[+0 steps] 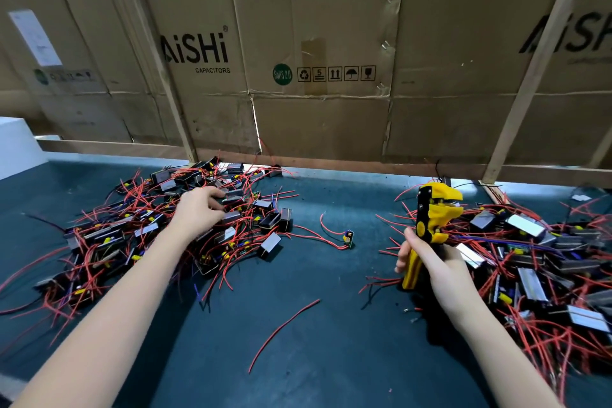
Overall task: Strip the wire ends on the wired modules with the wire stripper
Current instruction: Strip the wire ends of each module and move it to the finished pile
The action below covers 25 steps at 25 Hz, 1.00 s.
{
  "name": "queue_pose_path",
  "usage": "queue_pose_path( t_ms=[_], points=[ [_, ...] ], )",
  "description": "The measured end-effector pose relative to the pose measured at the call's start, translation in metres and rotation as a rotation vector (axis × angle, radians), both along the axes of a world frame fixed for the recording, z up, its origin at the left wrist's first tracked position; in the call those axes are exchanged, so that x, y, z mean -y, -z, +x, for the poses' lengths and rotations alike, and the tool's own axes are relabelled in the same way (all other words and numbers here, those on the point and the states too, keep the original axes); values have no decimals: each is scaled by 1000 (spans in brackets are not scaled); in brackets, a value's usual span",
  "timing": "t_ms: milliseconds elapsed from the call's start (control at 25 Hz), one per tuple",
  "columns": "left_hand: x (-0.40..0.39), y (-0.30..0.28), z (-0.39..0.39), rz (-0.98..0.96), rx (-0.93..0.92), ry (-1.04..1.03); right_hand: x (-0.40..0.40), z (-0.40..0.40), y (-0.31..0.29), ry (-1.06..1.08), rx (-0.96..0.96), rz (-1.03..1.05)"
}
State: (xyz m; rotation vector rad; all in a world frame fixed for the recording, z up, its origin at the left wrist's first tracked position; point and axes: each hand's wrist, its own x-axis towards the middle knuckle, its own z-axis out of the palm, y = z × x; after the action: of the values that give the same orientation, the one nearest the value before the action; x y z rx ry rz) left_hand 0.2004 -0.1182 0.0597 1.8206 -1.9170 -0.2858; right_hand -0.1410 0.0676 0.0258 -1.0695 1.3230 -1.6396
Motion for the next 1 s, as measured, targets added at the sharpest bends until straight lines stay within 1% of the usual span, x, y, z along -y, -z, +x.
queue_pose_path(
  t_ms=[40, 80, 120, 200, 240, 280, 440, 520, 560, 600, 720, 760, 800, 880, 1000],
  points=[
    [0, -6, 8, 0, 36, -40, 0, 0, 0, -2, -2, 2],
    [-2, -14, 18, 42, 110, -77, 0, -1, 1, -3, -3, 5],
    [-5, -21, 26, 131, 172, -96, 1, -1, 1, -3, -4, 9],
    [-12, -29, 36, 382, 209, -97, 2, -2, 2, -1, -15, 12],
    [-16, -28, 37, 433, 218, -86, 2, -2, 2, 1, -21, 14],
    [-18, -25, 35, 407, 224, -74, 2, -2, 2, 1, -26, 15],
    [-24, -3, 23, 100, 78, -63, 0, -1, 2, 2, -31, 10],
    [-27, 0, 24, 39, 57, -78, -1, -1, 3, -1, -29, 7],
    [-30, -2, 25, 62, 82, -69, -1, -1, 3, -3, -22, 8],
    [-34, -5, 27, 127, 148, -37, -1, -2, 3, -5, -14, 9],
    [-50, -13, 21, 417, 451, 72, -1, -2, 3, -12, -17, 12],
    [-54, -11, 18, 445, 519, 71, -1, -1, 3, -13, -25, 11],
    [-57, -10, 14, 434, 554, 56, -2, -1, 2, -13, -32, 10],
    [-59, -10, 13, 372, 538, 43, -3, -1, 2, -17, -34, 4],
    [-58, -11, 17, 284, 392, 92, -2, -1, 2, -24, -33, 4]
  ],
)
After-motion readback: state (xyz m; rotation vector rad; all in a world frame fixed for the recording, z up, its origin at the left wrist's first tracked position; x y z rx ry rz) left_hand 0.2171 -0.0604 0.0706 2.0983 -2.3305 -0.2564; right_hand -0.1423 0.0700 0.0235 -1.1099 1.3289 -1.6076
